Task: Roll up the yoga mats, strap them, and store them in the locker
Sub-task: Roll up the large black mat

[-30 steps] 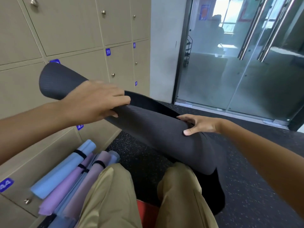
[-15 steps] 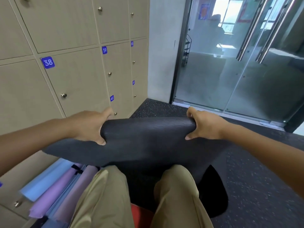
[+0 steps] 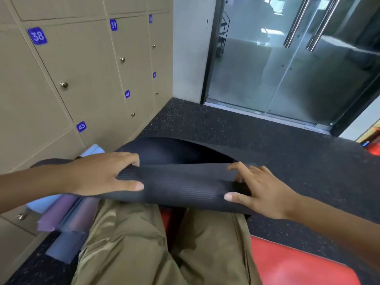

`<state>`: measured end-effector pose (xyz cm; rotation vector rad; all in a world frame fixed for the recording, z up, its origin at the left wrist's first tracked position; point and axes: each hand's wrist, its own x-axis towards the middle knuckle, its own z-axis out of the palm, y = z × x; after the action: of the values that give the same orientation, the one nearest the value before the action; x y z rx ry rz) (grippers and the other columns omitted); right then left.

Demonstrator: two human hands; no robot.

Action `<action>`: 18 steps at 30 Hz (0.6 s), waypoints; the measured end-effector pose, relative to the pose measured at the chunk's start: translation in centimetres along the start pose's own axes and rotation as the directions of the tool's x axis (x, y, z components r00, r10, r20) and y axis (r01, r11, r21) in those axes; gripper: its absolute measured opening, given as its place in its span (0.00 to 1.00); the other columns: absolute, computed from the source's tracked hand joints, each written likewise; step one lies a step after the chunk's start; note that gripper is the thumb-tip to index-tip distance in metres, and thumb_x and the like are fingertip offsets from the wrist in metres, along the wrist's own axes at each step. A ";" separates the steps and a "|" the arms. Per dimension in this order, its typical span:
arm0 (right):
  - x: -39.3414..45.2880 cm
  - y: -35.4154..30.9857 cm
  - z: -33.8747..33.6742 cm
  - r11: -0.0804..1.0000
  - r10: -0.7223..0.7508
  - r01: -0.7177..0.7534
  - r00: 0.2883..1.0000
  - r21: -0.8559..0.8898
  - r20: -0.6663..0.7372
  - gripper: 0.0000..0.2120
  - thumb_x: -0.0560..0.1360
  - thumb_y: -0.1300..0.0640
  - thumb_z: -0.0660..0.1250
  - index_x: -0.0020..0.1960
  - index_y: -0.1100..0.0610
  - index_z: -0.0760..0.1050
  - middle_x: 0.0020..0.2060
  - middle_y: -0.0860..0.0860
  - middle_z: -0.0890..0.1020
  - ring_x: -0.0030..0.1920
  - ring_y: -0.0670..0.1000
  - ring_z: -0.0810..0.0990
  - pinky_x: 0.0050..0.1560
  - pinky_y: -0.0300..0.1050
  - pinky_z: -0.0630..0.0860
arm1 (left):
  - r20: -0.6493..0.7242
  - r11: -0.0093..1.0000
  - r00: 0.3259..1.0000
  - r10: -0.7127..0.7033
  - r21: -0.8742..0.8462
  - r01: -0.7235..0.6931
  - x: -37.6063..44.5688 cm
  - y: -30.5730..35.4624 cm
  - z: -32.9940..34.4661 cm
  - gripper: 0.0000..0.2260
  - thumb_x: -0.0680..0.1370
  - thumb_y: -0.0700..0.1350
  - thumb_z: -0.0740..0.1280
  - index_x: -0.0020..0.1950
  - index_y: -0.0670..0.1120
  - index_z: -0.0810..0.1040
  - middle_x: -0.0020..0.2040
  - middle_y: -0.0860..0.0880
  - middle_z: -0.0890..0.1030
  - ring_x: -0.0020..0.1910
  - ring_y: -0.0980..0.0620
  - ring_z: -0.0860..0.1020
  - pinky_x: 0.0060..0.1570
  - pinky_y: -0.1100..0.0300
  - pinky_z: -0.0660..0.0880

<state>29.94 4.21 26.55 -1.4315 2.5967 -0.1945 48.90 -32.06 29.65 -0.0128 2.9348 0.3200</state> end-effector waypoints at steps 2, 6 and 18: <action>-0.8 -0.8 0.7 0.999 -0.011 0.011 1.000 0.033 0.017 0.35 0.75 0.23 0.46 0.70 0.45 0.65 0.59 0.41 0.76 0.63 0.44 0.72 0.69 0.47 0.64 | -0.036 0.998 0.998 0.044 -0.044 -0.046 -1.0 0.9 1.0 0.18 0.74 0.72 0.56 0.44 0.59 0.66 0.46 0.73 0.72 0.49 0.62 0.69 0.47 0.69 0.66; -3.0 -2.1 2.6 0.988 -0.055 0.065 0.996 0.138 -0.077 0.23 0.80 0.35 0.52 0.61 0.49 0.74 0.53 0.40 0.76 0.55 0.44 0.76 0.59 0.46 0.74 | -0.117 0.976 0.985 0.130 -0.162 -0.148 -3.8 1.4 3.4 0.20 0.81 0.68 0.53 0.40 0.54 0.66 0.37 0.51 0.72 0.36 0.55 0.69 0.40 0.60 0.68; -10.0 -5.0 8.2 0.961 -0.069 0.134 0.963 0.242 -0.260 0.04 0.82 0.50 0.66 0.50 0.47 0.78 0.44 0.39 0.79 0.46 0.43 0.79 0.46 0.41 0.75 | -0.243 0.983 0.966 0.090 -0.135 -0.126 -10.2 3.2 11.2 0.14 0.78 0.67 0.59 0.44 0.60 0.75 0.43 0.58 0.76 0.43 0.57 0.77 0.41 0.56 0.75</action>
<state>41.01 9.79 20.39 -1.5299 2.5625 -0.7441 60.88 -26.65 21.52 0.0962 3.1453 0.5937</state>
